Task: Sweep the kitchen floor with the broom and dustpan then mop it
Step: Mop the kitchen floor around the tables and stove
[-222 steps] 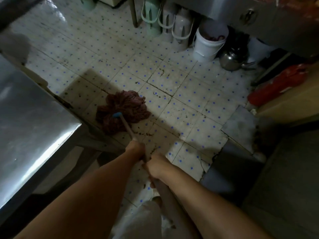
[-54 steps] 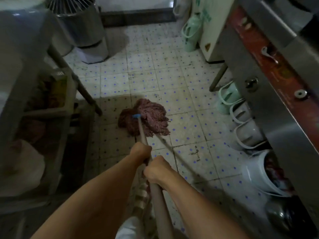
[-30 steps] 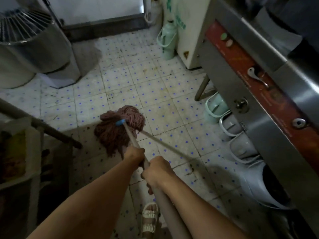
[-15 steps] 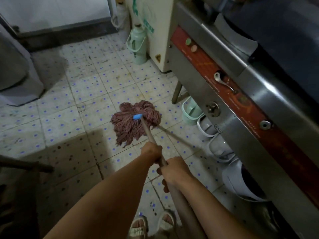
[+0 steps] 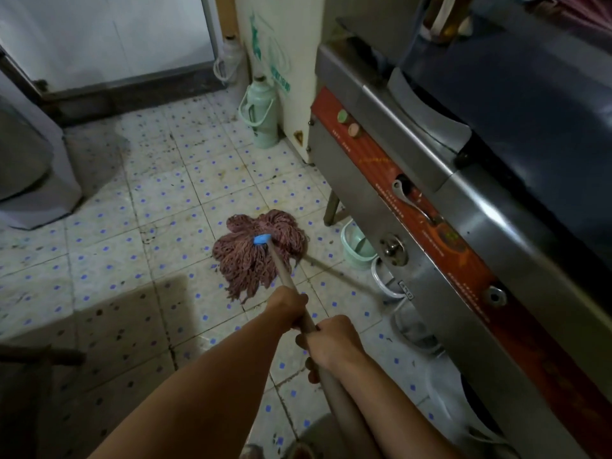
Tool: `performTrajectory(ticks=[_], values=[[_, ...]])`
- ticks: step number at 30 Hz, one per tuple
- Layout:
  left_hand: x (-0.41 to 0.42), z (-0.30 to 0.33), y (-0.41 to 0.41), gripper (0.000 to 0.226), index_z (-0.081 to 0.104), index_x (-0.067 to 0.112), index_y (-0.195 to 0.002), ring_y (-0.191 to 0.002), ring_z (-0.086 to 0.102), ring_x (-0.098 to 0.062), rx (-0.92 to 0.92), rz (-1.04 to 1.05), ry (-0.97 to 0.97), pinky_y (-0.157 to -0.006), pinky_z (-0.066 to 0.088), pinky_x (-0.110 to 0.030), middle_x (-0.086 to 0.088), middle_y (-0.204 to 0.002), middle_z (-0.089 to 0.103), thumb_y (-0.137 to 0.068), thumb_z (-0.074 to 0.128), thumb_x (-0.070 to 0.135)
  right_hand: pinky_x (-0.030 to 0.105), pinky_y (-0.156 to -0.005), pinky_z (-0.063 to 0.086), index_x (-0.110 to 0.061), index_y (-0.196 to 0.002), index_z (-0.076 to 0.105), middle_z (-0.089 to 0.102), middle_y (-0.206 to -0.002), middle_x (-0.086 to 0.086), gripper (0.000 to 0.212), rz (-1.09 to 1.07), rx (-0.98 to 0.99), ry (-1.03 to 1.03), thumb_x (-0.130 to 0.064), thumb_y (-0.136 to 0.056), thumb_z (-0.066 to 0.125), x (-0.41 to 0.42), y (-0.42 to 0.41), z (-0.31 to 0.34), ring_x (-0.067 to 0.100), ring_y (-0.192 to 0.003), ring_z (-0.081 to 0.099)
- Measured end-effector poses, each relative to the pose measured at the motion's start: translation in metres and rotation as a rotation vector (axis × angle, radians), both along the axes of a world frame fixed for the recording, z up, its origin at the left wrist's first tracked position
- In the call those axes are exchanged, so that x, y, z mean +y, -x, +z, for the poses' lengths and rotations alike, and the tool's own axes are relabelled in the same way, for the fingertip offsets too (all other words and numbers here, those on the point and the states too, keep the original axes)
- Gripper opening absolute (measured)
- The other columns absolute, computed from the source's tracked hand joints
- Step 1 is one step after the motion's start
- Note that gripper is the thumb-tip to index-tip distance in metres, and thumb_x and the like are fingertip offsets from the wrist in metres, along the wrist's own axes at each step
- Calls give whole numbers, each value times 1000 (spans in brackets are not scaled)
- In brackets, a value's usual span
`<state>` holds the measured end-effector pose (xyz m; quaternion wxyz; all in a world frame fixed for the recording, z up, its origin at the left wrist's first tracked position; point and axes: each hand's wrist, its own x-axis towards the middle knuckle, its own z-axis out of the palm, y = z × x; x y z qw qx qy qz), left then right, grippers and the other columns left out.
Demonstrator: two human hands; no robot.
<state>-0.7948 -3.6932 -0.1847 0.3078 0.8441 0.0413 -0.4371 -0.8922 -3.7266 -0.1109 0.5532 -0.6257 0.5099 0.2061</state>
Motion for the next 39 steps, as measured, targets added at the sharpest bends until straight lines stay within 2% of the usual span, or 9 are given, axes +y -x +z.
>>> performTrajectory(ticks=[3, 10, 13, 17, 20, 24, 32, 37, 39], values=[[-16, -4, -17, 38, 50, -3, -118, -98, 65, -32, 6, 38, 14, -74, 54, -35, -21, -113, 62, -94, 54, 26, 22, -41, 48, 3, -103, 63, 59, -65, 8, 21, 29, -16, 7, -8, -84, 64, -17, -18, -4, 17, -42, 56], [-45, -8, -77, 39, 53, -5, -116, -95, 66, -32, 2, 114, 24, -68, 54, -34, -21, -110, 63, -91, 58, 25, 24, -43, 48, 1, -110, 61, 57, -70, 10, 28, 101, -33, 18, -10, -84, 63, -51, -82, -11, 17, -38, 55], [-54, -11, -125, 39, 53, -5, -117, -94, 66, -32, -1, 137, 21, -61, 50, -31, -21, -110, 63, -91, 57, 24, 23, -42, 48, -1, -111, 61, 59, -77, 11, 29, 114, -33, 0, -9, -84, 65, -62, -132, -15, 18, -42, 57], [-64, -12, -192, 38, 52, -5, -118, -96, 65, -33, 6, 158, 35, -62, 50, -31, -21, -111, 63, -91, 57, 22, 24, -42, 49, -2, -112, 60, 61, -82, 12, 30, 127, -40, 3, -10, -84, 65, -72, -198, -20, 18, -45, 59], [-71, -12, -244, 37, 51, -5, -119, -96, 66, -31, -3, 152, 24, -55, 48, -30, -21, -112, 62, -92, 57, 21, 27, -45, 53, -3, -114, 60, 63, -83, 12, 32, 121, -37, -5, -11, -83, 65, -78, -250, -24, 18, -44, 59], [-78, -14, -313, 39, 49, -3, -122, -97, 65, -32, -20, 139, 19, -63, 52, -32, -21, -115, 60, -92, 57, 21, 24, -43, 49, -2, -116, 59, 62, -80, 11, 31, 113, -40, -19, -11, -86, 64, -84, -319, -25, 16, -41, 57], [-90, -30, -441, 40, 49, -4, -121, -98, 64, -33, -37, 172, 18, -59, 48, -31, -21, -115, 60, -91, 57, 21, 25, -42, 50, -2, -121, 55, 61, -80, 12, 34, 141, -49, -23, -12, -89, 62, -96, -446, -33, 16, -45, 59], [-98, -52, -507, 40, 49, -4, -122, -99, 64, -31, -86, 189, 17, -63, 50, -29, -20, -118, 60, -92, 58, 22, 23, -38, 48, 0, -117, 57, 60, -73, 12, 31, 120, -86, -64, -13, -90, 61, -104, -507, -50, 17, -42, 58], [-102, -60, -525, 41, 49, -4, -123, -96, 63, -30, -104, 150, -3, -62, 50, -29, -20, -119, 59, -93, 57, 23, 24, -41, 51, -1, -115, 58, 60, -71, 12, 28, 60, -76, -106, -16, -92, 60, -108, -522, -55, 17, -44, 57]])
